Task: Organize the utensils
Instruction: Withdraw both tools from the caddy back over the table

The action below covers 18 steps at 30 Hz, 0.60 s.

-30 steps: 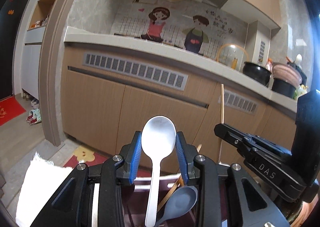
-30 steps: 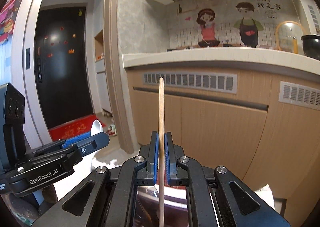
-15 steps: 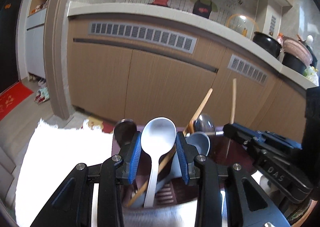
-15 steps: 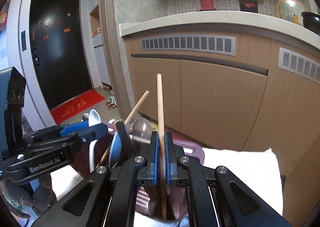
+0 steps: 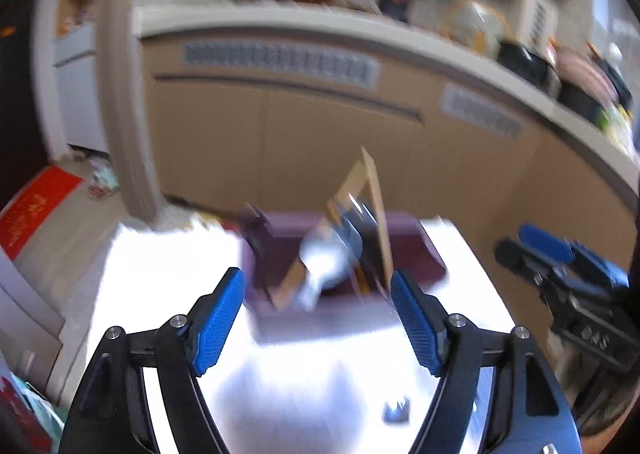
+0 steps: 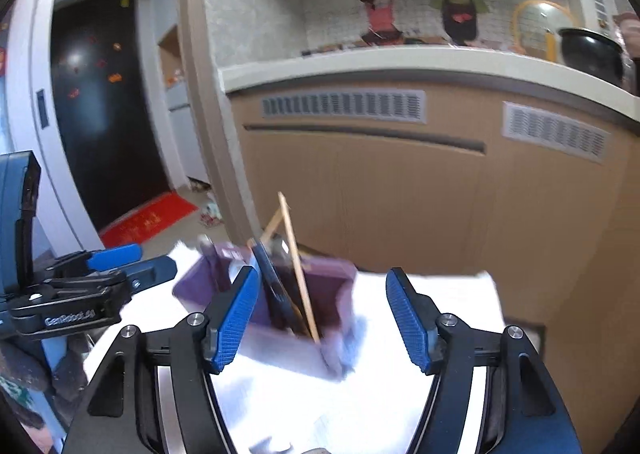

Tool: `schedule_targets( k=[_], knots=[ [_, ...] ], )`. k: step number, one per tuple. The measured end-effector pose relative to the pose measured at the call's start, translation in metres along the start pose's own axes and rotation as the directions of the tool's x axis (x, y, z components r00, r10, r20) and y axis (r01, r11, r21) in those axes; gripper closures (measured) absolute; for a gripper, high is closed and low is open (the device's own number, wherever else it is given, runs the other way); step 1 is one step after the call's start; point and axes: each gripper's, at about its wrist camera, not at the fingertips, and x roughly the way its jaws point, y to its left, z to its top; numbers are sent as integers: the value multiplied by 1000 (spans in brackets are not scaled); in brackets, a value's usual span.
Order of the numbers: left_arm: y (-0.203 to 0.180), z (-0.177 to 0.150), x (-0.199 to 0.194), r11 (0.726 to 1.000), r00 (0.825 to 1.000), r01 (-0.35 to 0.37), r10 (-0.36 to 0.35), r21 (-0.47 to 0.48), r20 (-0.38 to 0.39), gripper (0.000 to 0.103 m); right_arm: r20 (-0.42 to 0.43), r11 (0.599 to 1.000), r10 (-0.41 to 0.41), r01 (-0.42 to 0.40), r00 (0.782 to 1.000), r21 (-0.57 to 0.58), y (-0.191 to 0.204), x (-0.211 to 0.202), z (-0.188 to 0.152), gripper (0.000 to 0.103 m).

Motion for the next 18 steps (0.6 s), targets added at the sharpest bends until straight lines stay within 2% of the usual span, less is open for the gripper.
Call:
schedule_targets(
  k=[4, 9, 11, 14, 16, 18],
  knots=[
    [-28, -29, 19, 995, 990, 53, -41, 87, -132, 31, -141, 996, -80, 84, 987, 22, -9, -12, -28, 35],
    [-69, -64, 52, 975, 957, 122, -67, 184, -281, 32, -296, 982, -180, 190, 938, 6, -26, -20, -86, 35],
    [-81, -75, 60, 965, 947, 135, -58, 225, -316, 33, -331, 977, -198, 214, 923, 14, -33, -26, -107, 35],
    [-96, -90, 68, 946, 937, 139, -29, 293, -349, 35, -361, 975, -183, 217, 915, 55, -47, -37, -134, 35],
    [-103, -99, 71, 933, 931, 132, -1, 334, -365, 43, -366, 972, -186, 224, 912, 64, -53, -45, -148, 34],
    [-105, -107, 76, 924, 921, 122, 32, 364, -389, 46, -367, 972, -188, 227, 911, 65, -55, -49, -158, 33]
  ],
)
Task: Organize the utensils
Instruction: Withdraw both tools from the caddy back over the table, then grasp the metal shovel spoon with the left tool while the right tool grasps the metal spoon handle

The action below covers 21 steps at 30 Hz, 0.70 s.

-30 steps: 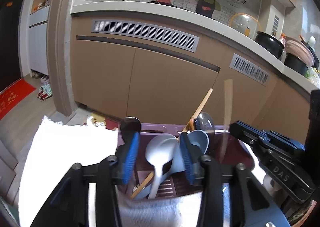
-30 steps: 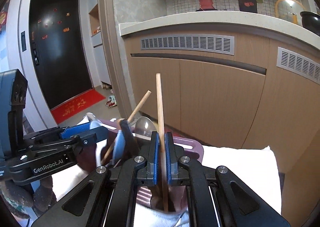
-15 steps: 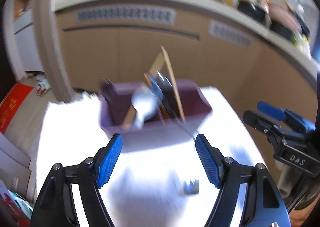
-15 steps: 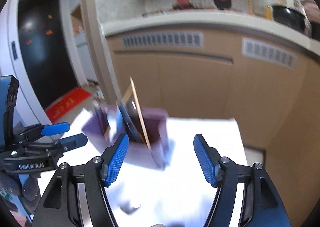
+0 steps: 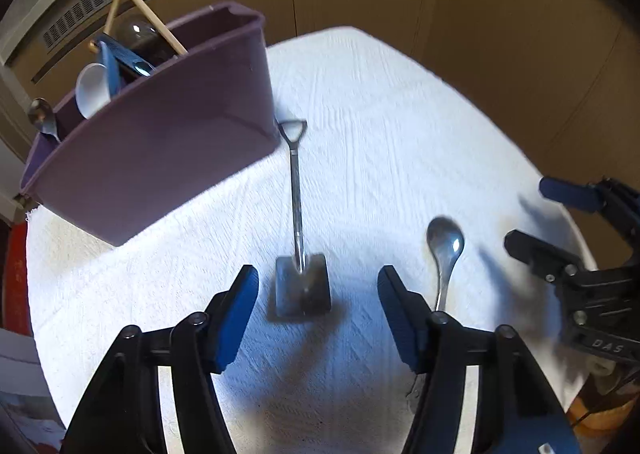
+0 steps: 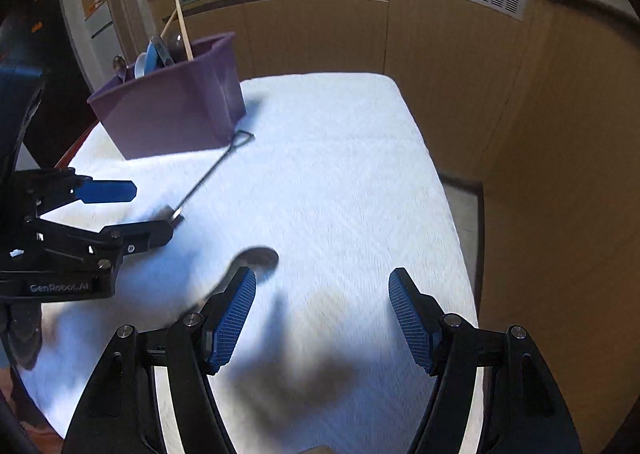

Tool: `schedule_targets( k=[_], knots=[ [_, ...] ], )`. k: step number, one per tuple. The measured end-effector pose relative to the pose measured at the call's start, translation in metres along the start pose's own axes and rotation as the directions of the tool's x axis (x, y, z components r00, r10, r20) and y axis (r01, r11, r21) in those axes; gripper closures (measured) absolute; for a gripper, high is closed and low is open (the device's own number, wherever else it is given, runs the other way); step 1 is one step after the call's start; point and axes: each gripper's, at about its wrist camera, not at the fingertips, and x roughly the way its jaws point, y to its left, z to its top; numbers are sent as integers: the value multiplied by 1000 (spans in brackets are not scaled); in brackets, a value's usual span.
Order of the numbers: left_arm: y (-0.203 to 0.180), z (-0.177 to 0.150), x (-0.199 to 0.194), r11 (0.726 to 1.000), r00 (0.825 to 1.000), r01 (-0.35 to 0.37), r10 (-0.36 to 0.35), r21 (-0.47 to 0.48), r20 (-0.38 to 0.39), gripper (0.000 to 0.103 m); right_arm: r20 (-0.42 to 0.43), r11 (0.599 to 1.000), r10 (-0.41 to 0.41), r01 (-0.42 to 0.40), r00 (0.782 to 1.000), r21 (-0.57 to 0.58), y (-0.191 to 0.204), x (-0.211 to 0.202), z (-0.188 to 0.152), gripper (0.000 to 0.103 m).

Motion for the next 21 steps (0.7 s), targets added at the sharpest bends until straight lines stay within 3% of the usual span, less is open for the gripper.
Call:
schedule_targets(
  k=[4, 8, 10, 15, 21],
  knots=[
    [5, -2, 12, 1000, 998, -14, 13, -13, -53, 50, -9, 1000, 25, -25, 1000, -3, -1, 2, -11, 33],
    [13, -2, 17, 998, 998, 15, -19, -57, -68, 54, -6, 999, 32, -32, 999, -21, 5, 2, -14, 33],
    [18, -2, 15, 997, 998, 12, -16, -77, -56, 74, -11, 999, 37, -37, 999, -25, 8, 3, -16, 32],
    [24, -17, 4, 994, 999, 24, -27, -107, -27, 74, -21, 998, 49, -50, 999, -37, 21, 3, -16, 26],
    [33, -73, -28, 989, 1000, -16, 17, -149, 8, 74, -31, 998, 58, -59, 998, -28, 32, -1, -17, 24]
  ],
)
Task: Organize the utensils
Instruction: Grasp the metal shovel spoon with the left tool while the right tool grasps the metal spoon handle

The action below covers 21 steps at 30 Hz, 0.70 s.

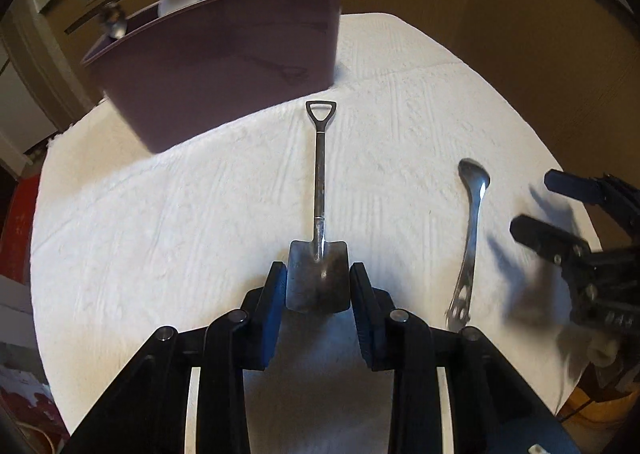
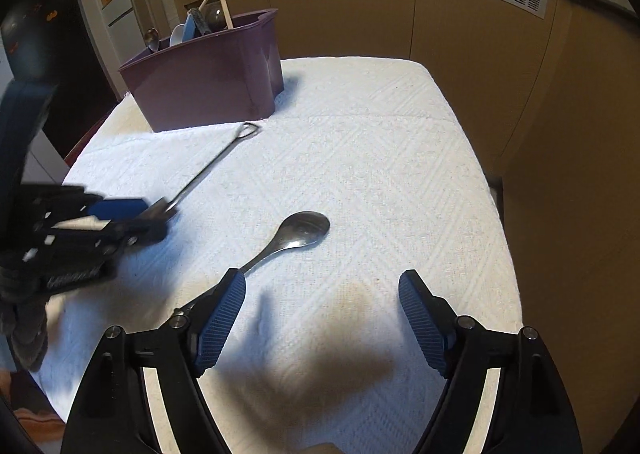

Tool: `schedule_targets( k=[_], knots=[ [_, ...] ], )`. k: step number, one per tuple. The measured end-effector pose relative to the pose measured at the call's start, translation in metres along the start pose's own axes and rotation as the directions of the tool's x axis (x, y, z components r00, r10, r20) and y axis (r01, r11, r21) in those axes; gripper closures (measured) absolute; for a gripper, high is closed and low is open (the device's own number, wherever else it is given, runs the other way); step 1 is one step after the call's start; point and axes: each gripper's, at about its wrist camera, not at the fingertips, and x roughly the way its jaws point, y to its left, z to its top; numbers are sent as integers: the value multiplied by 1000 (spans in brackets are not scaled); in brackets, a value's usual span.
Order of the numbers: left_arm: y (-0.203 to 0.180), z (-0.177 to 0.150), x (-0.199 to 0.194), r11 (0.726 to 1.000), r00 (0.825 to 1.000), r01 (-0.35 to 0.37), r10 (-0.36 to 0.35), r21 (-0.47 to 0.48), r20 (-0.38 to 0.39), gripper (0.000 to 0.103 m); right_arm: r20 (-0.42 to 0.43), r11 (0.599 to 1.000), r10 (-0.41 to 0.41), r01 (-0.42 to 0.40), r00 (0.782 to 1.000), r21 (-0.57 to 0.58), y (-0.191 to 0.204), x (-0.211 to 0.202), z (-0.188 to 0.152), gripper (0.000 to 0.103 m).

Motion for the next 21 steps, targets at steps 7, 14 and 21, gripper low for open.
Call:
schedule_targets(
  k=[7, 14, 21],
  knots=[
    [39, -58, -21, 981, 999, -47, 51, -187, 18, 74, -59, 999, 25, -22, 998, 41, 20, 22, 6, 24],
    [51, -70, -27, 970, 998, -19, 30, -241, 46, 74, -77, 999, -38, 36, 996, -22, 51, 49, 19, 25],
    [54, -71, -26, 966, 998, 6, 9, -258, 59, 74, -86, 982, 41, -56, 995, -183, 82, 58, 27, 27]
  ],
)
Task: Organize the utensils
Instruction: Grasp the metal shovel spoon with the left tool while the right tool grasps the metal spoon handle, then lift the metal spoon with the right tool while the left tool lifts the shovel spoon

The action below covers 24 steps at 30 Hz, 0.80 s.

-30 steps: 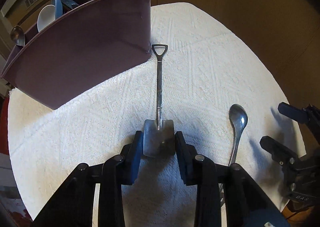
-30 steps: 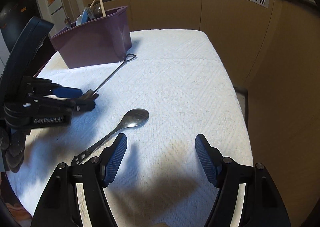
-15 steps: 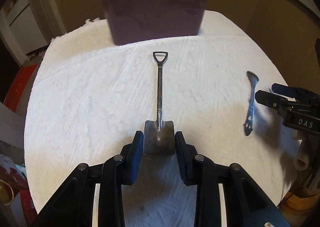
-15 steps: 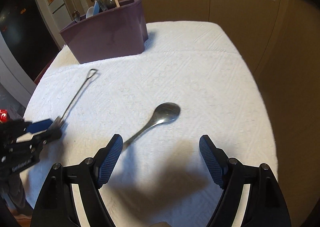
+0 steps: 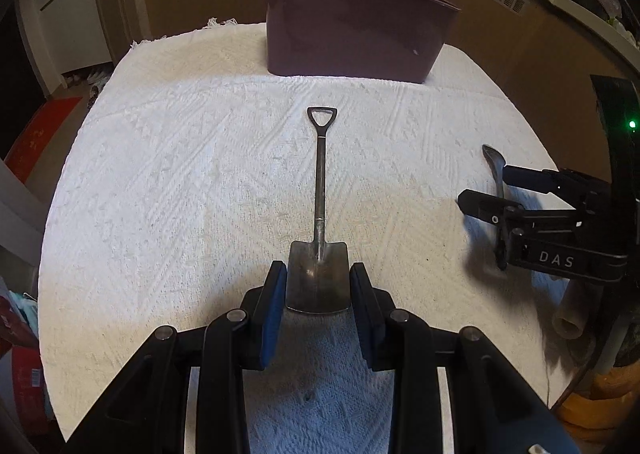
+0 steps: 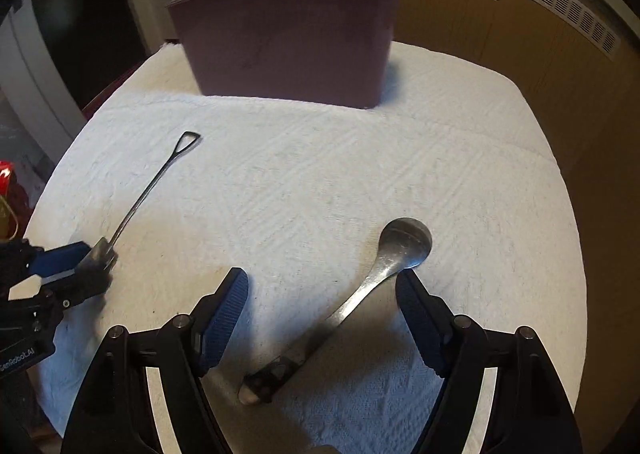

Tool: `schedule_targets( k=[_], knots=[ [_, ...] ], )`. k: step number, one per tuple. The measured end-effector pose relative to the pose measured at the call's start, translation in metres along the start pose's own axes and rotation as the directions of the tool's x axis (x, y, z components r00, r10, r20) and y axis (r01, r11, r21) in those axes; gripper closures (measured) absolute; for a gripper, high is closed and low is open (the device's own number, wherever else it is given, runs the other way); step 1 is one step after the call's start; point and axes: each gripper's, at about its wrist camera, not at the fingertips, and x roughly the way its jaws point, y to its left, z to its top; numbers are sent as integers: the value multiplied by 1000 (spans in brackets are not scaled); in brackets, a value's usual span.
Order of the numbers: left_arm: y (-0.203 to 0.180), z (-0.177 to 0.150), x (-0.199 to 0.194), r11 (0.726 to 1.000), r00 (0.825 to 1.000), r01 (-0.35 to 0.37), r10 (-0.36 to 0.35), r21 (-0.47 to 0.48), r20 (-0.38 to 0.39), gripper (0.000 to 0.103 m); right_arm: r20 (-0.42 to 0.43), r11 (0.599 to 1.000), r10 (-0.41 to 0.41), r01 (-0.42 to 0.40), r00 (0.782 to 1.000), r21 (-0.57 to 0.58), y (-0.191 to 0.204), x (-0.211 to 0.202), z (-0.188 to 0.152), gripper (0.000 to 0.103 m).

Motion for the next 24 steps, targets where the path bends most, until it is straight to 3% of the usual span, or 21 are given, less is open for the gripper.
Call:
schedule_targets(
  k=[3, 7, 13, 15, 18, 21, 24],
  knots=[
    [0, -1, 0, 1000, 1000, 3, -3, -2, 1, 74, 5, 1000, 1, -1, 1000, -2, -6, -6, -4, 27],
    [-1, -1, 0, 1000, 1000, 8, -8, -1, 2, 73, -6, 994, -15, 15, 1000, 106, -29, -3, -6, 27],
    [-1, -1, 1, 1000, 1000, 9, -9, -1, -1, 71, 29, 990, -36, 32, 999, 136, -33, 7, 12, 54],
    [-1, -1, 1, 1000, 1000, 12, -12, -2, -6, 71, 33, 992, -72, 68, 997, 103, -30, 10, 19, 74],
    [1, -1, 1, 1000, 1000, 18, -18, -6, -19, 71, 28, 996, -76, 75, 997, 50, -26, 10, 22, 82],
    [0, 2, 3, 1000, 999, 16, -16, -12, -31, 71, 45, 997, -66, 65, 997, 29, -21, 2, 18, 96],
    [-6, 8, 8, 1000, 999, 8, -7, 8, -49, 60, 60, 998, -55, 54, 997, 20, -17, -6, 14, 98]
  ],
)
